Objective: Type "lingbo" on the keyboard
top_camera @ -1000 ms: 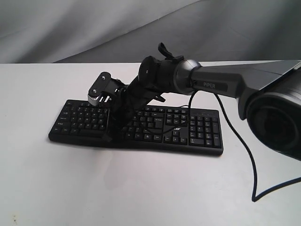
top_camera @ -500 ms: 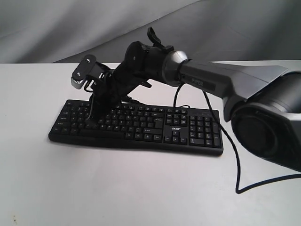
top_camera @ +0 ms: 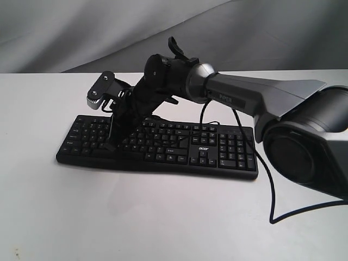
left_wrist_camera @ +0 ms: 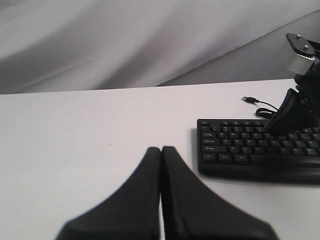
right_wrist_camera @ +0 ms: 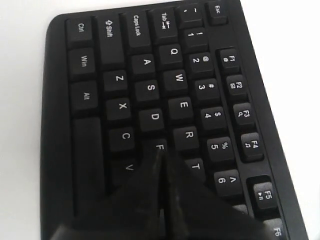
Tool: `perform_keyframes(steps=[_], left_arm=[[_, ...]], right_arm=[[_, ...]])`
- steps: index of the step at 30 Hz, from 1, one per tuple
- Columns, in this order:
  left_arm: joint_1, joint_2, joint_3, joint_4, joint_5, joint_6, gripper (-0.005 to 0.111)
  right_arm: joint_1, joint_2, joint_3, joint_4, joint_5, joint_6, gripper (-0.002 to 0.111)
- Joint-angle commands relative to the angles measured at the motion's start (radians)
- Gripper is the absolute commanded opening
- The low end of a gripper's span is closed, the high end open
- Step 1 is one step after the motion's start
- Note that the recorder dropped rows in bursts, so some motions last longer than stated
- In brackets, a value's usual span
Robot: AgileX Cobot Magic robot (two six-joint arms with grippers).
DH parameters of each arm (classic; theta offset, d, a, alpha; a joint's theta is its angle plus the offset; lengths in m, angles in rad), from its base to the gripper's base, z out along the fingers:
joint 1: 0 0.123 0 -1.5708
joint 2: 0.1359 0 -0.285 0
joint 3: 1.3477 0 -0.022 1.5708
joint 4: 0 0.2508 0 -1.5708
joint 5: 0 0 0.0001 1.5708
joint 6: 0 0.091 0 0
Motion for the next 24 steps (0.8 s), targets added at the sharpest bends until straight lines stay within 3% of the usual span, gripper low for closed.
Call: perform_keyframes(steps=[1,24], left_arm=[[0.001,-0.004,0.005,-0.004,-0.007,-0.002,0.001],[0.001,-0.004,0.005,-0.004,-0.007,-0.002,0.001]], right_arm=[[-0.002,-0.001,-0.008,-0.007,0.003,0.010,0.000],[-0.002,0.019,-0.008,-0.011,-0.014,0.006,0.000]])
